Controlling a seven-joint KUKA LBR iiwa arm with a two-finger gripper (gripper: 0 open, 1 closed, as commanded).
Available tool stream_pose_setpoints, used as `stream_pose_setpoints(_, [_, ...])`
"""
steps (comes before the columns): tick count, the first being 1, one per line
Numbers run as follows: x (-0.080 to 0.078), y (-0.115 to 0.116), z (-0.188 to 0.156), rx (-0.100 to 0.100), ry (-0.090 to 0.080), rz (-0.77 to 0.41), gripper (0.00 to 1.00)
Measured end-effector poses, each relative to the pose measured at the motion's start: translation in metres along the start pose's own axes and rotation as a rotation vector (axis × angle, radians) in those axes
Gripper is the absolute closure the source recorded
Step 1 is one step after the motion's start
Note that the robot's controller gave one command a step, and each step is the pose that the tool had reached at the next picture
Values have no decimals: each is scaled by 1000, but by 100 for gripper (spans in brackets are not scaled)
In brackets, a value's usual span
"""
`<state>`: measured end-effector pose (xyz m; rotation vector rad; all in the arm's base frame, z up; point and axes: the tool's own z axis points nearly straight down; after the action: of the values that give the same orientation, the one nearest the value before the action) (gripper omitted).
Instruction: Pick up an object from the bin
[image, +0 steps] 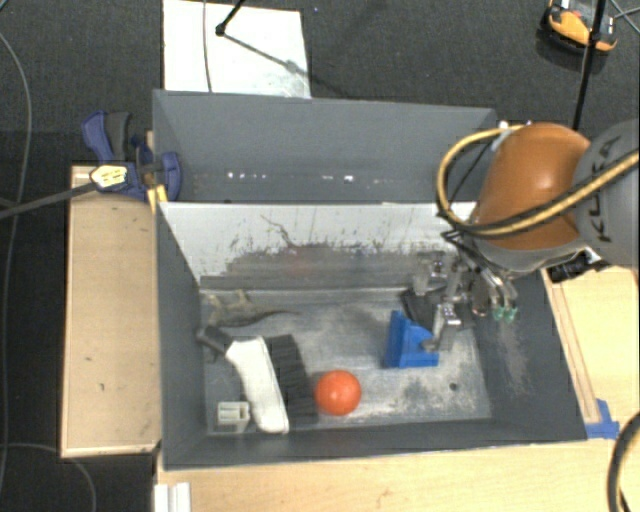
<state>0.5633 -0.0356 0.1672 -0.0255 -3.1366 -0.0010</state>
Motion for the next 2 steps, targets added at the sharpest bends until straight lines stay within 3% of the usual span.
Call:
stream_pose_setpoints(1, [-2, 0, -5, 0, -8, -1, 0])
stream_pose_setpoints(2, [-4, -5, 38, 0, -10, 80, 0])
